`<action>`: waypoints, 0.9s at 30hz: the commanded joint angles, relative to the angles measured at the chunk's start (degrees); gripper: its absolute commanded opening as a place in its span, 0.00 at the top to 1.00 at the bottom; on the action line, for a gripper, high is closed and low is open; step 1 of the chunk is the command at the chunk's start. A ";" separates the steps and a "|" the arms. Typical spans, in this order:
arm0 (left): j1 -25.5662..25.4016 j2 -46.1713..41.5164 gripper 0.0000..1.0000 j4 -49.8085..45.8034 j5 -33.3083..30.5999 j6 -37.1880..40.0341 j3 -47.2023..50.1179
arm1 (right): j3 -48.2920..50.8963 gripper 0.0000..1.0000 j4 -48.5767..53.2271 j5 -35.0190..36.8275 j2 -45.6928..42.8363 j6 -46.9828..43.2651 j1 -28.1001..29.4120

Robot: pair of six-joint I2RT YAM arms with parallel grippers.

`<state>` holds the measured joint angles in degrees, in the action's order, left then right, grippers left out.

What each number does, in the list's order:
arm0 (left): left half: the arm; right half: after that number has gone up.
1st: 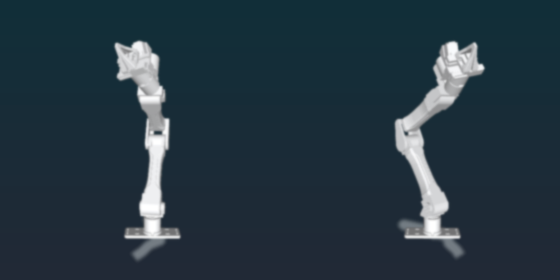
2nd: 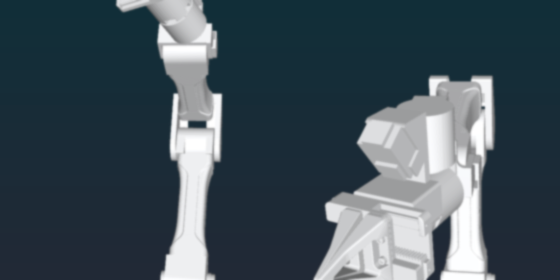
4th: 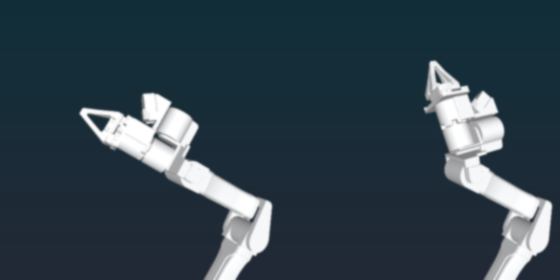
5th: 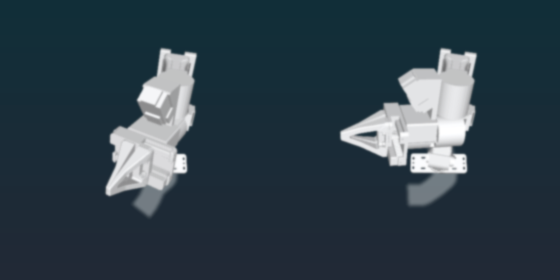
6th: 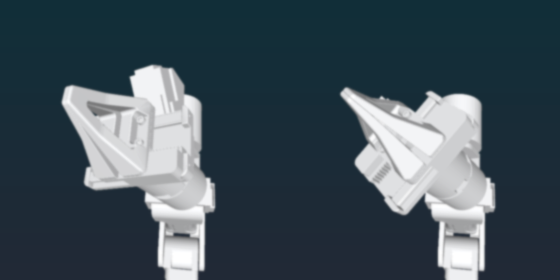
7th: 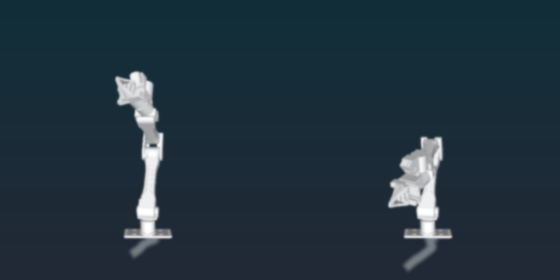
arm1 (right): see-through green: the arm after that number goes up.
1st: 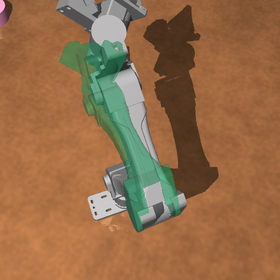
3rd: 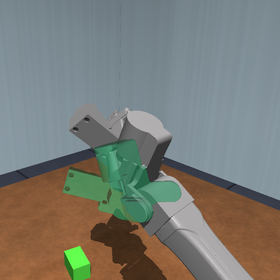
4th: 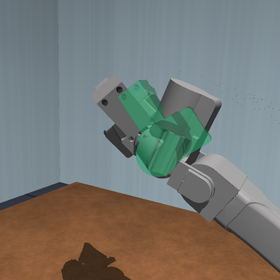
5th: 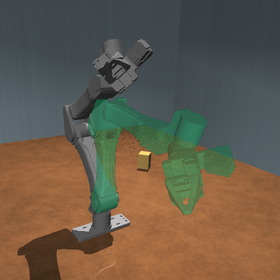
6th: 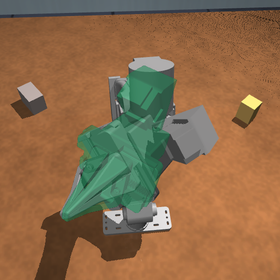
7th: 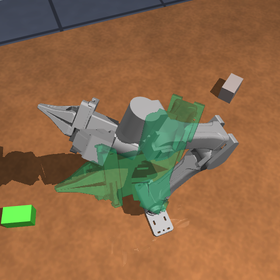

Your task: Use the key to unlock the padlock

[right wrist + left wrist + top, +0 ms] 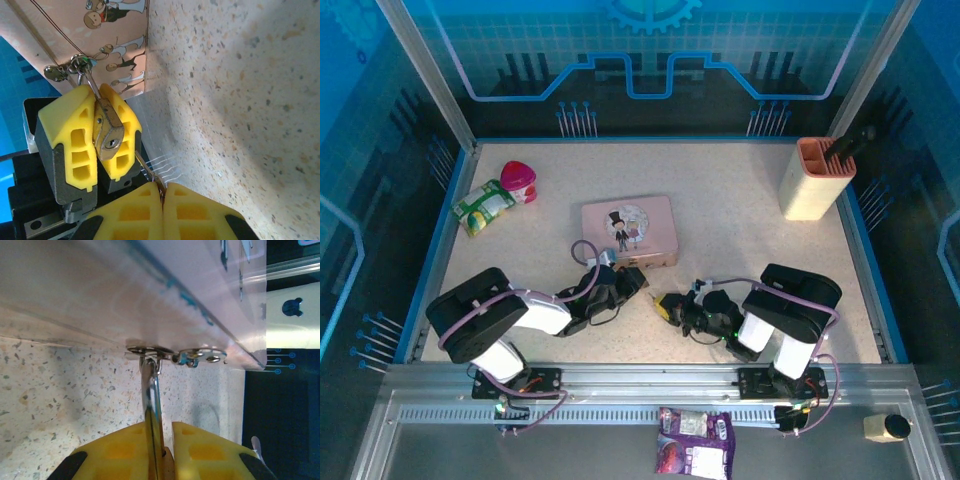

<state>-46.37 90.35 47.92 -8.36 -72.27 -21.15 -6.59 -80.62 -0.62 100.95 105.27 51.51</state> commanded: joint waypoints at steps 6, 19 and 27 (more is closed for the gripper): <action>-1.24 -0.13 0.93 6.61 0.07 1.64 -0.73 | 1.14 1.00 -0.94 2.91 -1.53 0.07 1.14; -2.18 5.36 0.94 16.94 -0.14 0.95 0.49 | 0.58 1.00 -0.94 2.96 -2.03 -0.31 1.14; -2.76 2.99 0.94 13.25 -0.36 2.36 -0.37 | 0.44 1.00 -0.93 3.23 -2.16 -0.20 1.14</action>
<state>-47.94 95.31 56.40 -10.52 -70.37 -20.78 -5.93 -80.62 1.13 99.53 105.23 51.77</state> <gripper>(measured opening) 0.141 0.064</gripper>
